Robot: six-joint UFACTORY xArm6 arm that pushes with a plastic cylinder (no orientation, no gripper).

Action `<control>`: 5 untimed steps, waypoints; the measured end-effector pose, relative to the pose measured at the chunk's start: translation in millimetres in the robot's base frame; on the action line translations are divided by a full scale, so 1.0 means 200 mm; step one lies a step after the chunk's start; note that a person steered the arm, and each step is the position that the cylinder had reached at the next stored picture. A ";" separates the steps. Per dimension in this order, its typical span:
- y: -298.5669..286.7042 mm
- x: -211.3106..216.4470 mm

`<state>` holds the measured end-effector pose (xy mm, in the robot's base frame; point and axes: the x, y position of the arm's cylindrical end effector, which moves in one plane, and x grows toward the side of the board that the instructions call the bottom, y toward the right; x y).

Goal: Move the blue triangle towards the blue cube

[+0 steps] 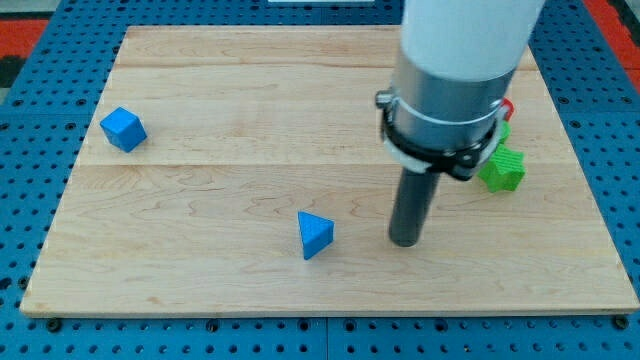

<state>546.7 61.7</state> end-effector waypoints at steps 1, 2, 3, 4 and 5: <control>-0.48 -0.03; -0.79 -0.09; -0.74 -0.01; -1.07 -0.01; -1.35 -0.06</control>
<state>535.2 -208.3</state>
